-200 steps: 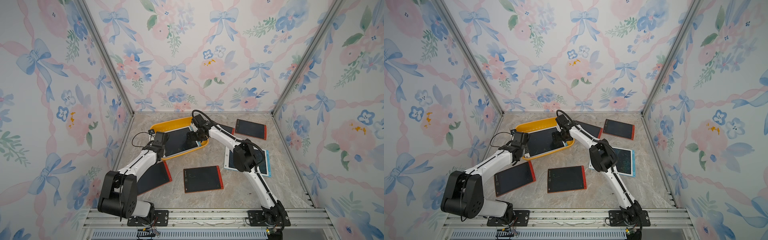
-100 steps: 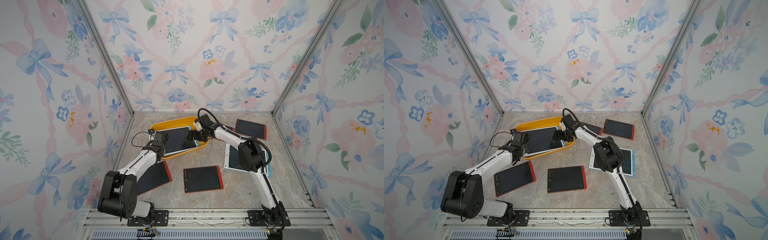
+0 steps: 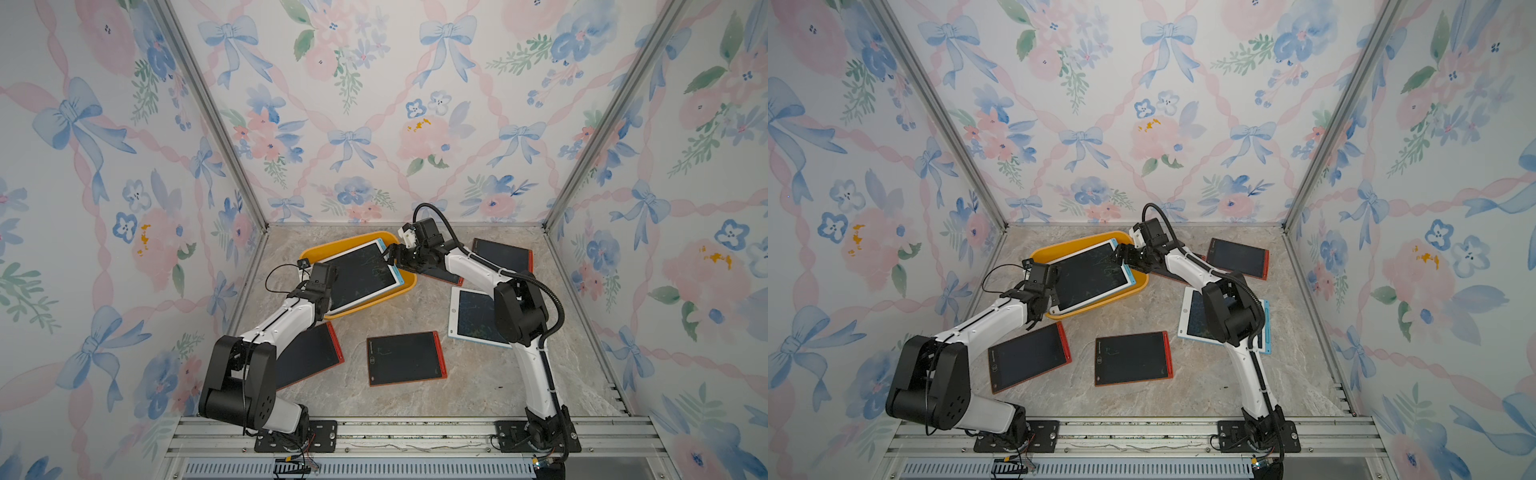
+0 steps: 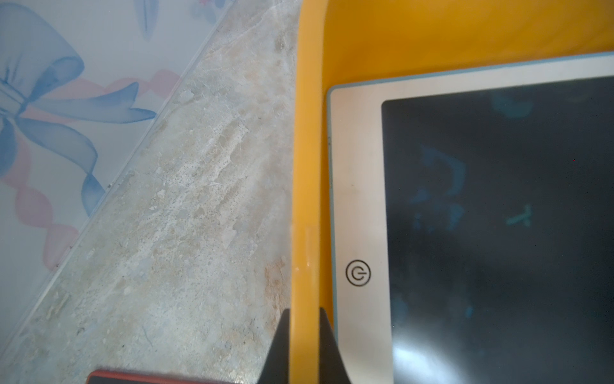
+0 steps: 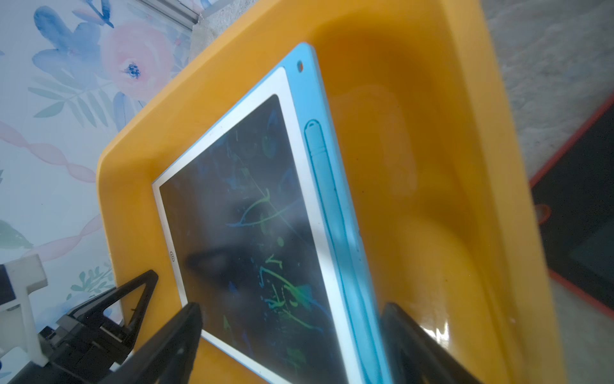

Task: Take out the writing tablet from the storage box
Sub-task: Pick up the writing tablet from the storage box.

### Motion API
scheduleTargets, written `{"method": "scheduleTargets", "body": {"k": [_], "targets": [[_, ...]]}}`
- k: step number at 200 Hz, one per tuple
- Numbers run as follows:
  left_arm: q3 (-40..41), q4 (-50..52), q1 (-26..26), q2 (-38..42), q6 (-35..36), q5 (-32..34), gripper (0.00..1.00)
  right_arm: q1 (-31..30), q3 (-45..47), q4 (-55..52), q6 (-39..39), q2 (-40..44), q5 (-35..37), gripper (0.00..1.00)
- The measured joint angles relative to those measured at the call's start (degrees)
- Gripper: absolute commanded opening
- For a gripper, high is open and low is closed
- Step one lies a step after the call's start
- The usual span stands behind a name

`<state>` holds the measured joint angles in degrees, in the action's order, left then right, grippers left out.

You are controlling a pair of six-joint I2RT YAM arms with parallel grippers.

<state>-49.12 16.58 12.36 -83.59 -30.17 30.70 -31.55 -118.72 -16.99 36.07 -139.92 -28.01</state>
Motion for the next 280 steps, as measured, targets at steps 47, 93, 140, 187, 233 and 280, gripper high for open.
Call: {"method": "scheduleTargets", "body": {"k": [47, 93, 140, 187, 233, 280], "targets": [[0.0, 0.26, -0.02, -0.33, -0.13, 0.02, 0.0, 0.02, 1.38, 0.87, 1.03, 0.5, -0.92, 0.86], [0.0, 0.37, -0.07, -1.22, -0.13, 0.17, 0.0, 0.26, 6.03, 2.6, 1.27, 4.81, -2.93, 0.85], [-0.35, 0.28, -0.04, -2.51, -0.15, -0.26, 0.0, 0.85, 9.88, 8.22, 4.02, 9.6, -7.13, 0.84], [-1.95, 0.04, 0.0, -4.0, -0.09, -1.68, 0.0, 0.92, 13.14, 14.29, 8.33, 9.75, -11.76, 0.82], [-2.93, -0.26, 0.0, -5.31, 0.13, -2.78, 0.0, 0.07, 14.38, 15.34, 9.81, 9.81, -13.86, 0.78], [-3.08, -0.28, -0.11, -5.68, 0.17, -3.06, 0.0, -0.24, 14.19, 14.08, 8.33, 9.94, -13.14, 0.52]]}}
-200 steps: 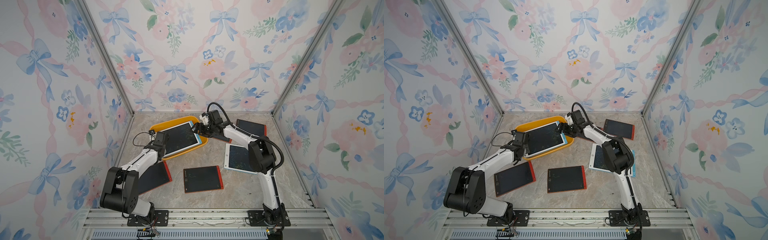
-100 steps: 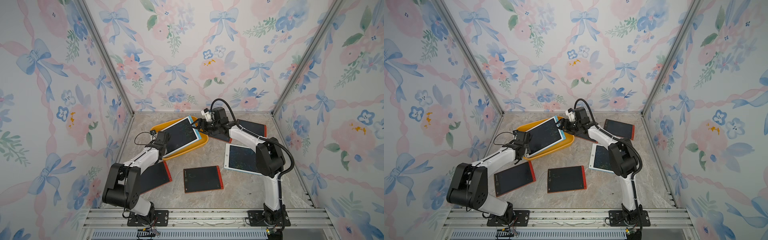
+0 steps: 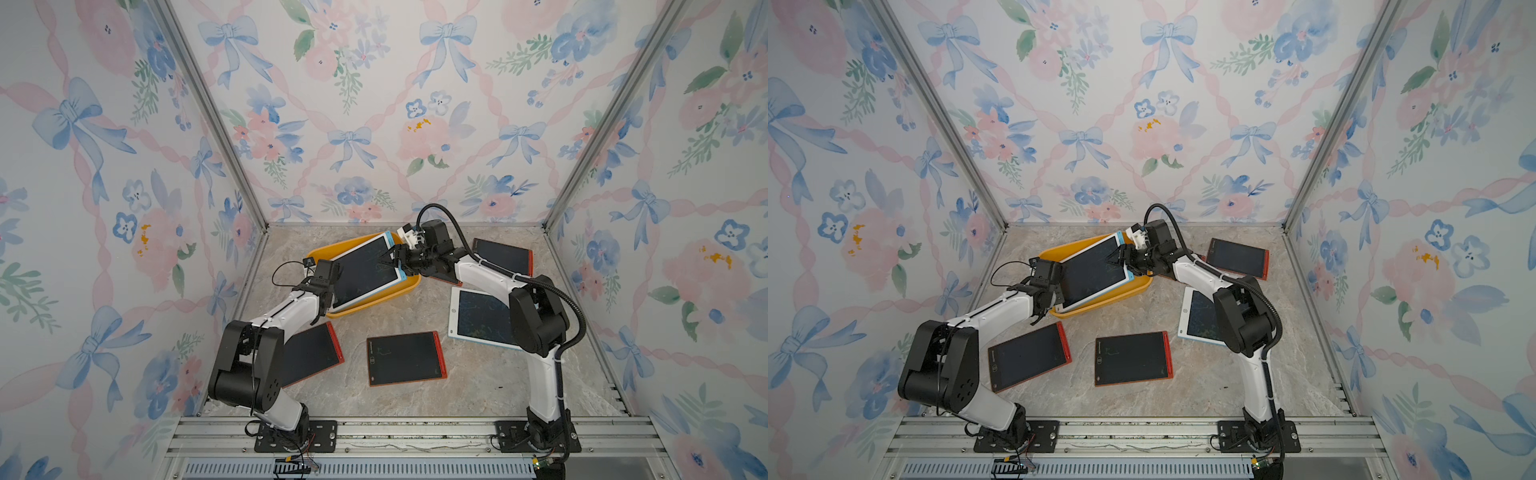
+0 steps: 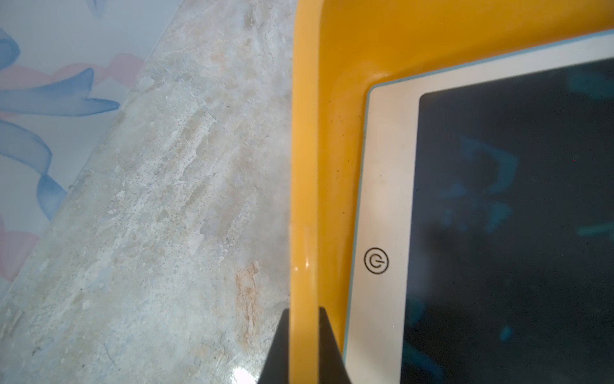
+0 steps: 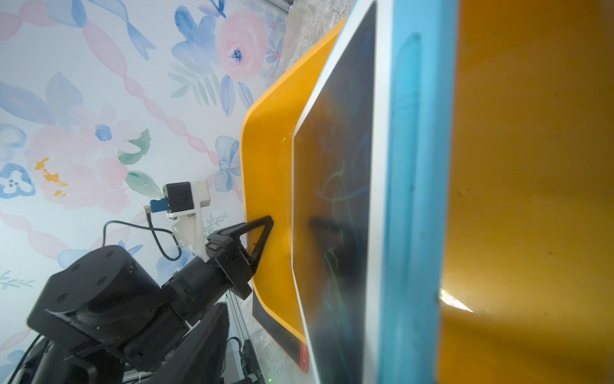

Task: Take out the writing tablet from the storage box
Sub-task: Pick up the writing tablet from the storage box.

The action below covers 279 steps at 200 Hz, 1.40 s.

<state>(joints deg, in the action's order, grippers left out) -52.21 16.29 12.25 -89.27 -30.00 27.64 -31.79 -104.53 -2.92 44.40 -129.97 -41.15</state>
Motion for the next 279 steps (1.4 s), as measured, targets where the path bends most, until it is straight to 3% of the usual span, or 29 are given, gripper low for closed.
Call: {"method": "scheduleTargets", "body": {"k": [73, 119, 135, 279], "targets": [[-0.09, -0.13, -3.65, -0.04, 2.43, -1.88, 0.0, -0.96, -1.6, -4.07, -2.47, 0.0, 2.23, 0.18], [-0.09, 0.07, -5.62, 1.7, 4.57, -2.16, 0.0, -1.4, -2.25, -4.07, -1.75, 0.0, 2.21, 0.15], [-0.11, 0.09, -6.29, 2.05, 5.44, -2.16, 0.0, -1.38, -2.25, -3.93, -0.96, 0.0, 2.19, 0.07], [-3.34, 1.29, -8.39, -0.07, 9.46, -3.3, 0.0, 0.68, -1.29, -3.32, 1.92, 5.01, 3.1, 0.04]]}}
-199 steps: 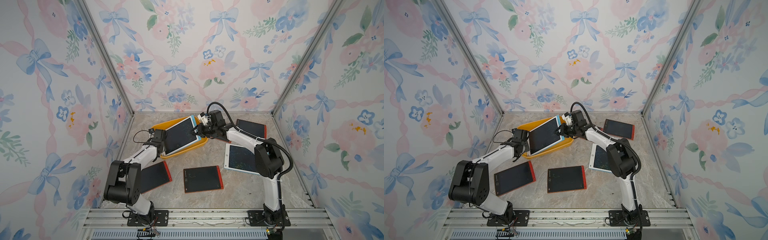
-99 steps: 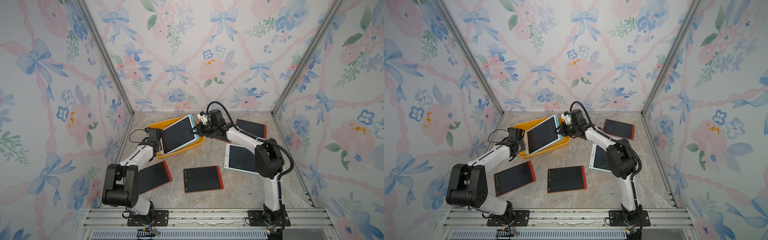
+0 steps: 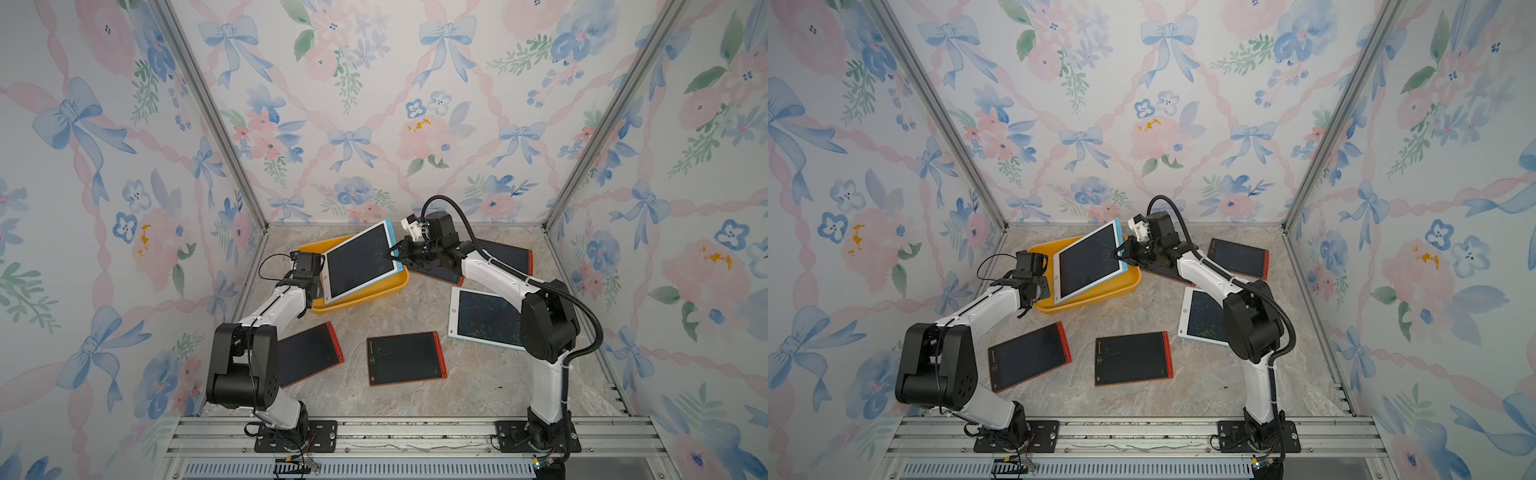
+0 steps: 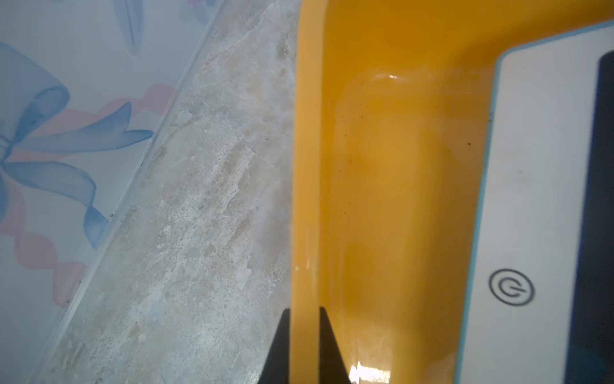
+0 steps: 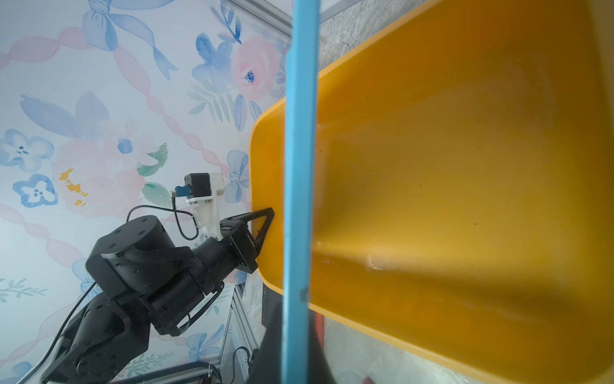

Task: Take out the writing tablet from the storage box
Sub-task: Pick up the writing tablet from the storage box.

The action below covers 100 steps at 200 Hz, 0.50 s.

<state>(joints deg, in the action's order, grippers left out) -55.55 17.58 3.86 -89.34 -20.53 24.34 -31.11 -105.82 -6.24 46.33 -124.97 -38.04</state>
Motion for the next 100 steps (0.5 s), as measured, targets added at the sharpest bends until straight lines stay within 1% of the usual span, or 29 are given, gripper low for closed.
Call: {"method": "scheduleTargets", "body": {"k": [43, 100], "targets": [[-1.62, 0.28, -1.44, -1.01, 1.33, -0.13, 0.0, 1.6, 1.73, 0.31, 1.33, 2.95, 0.39, 0.04], [-3.98, 0.28, -3.26, -3.8, 3.19, -0.11, 0.0, 3.96, 6.16, 3.89, 3.26, 8.72, 0.57, 0.03]]}}
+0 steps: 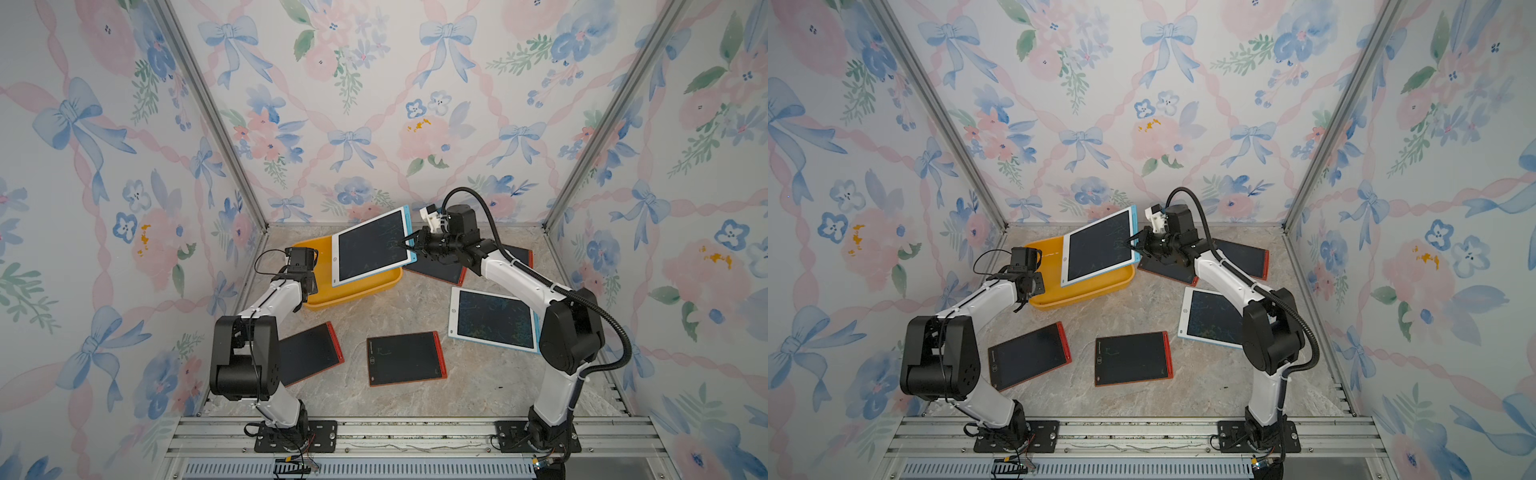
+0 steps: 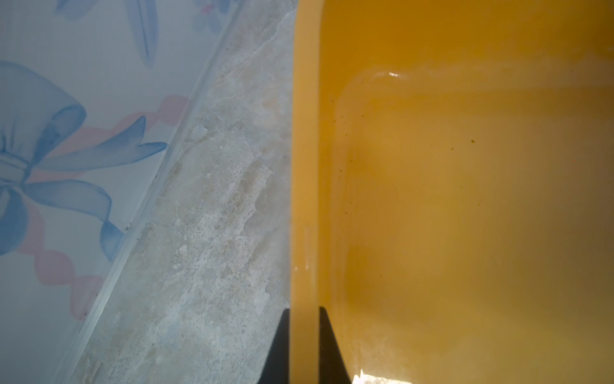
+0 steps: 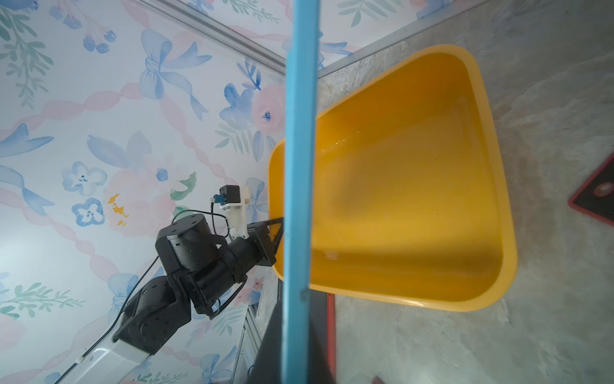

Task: Take out the writing tablet from the storage box
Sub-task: Pick up the writing tablet from the storage box, then place the storage box at the center of the board.

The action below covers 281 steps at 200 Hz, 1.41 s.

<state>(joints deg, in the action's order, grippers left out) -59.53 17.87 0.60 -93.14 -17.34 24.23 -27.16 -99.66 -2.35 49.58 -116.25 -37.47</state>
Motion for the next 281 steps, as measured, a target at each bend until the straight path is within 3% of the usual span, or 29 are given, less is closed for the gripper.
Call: {"method": "scheduleTargets", "body": {"k": [120, 178, 229, 243, 281], "targets": [[-6.1, -0.15, -4.52, -7.58, 2.38, -0.09, 0.0, 10.93, 13.16, 0.9, 0.22, 16.09, -1.18, 0.04], [-5.99, -0.59, -6.16, -7.61, 5.84, -0.52, 0.0, 14.8, 19.04, -0.15, -0.59, 18.67, -2.43, 0.03], [-7.28, 0.09, -8.28, -9.7, 8.52, -0.37, 0.2, 17.75, 21.18, -0.04, -0.74, 19.82, -3.76, 0.04], [-7.34, 0.55, -8.41, -11.02, 9.88, 0.72, 0.32, 18.14, 22.03, 0.09, -0.74, 20.11, -4.13, 0.04], [-7.34, 3.15, -8.87, -13.22, 12.61, 3.85, 0.44, 18.58, 25.33, 0.0, -0.74, 22.56, -4.24, 0.03]]}}
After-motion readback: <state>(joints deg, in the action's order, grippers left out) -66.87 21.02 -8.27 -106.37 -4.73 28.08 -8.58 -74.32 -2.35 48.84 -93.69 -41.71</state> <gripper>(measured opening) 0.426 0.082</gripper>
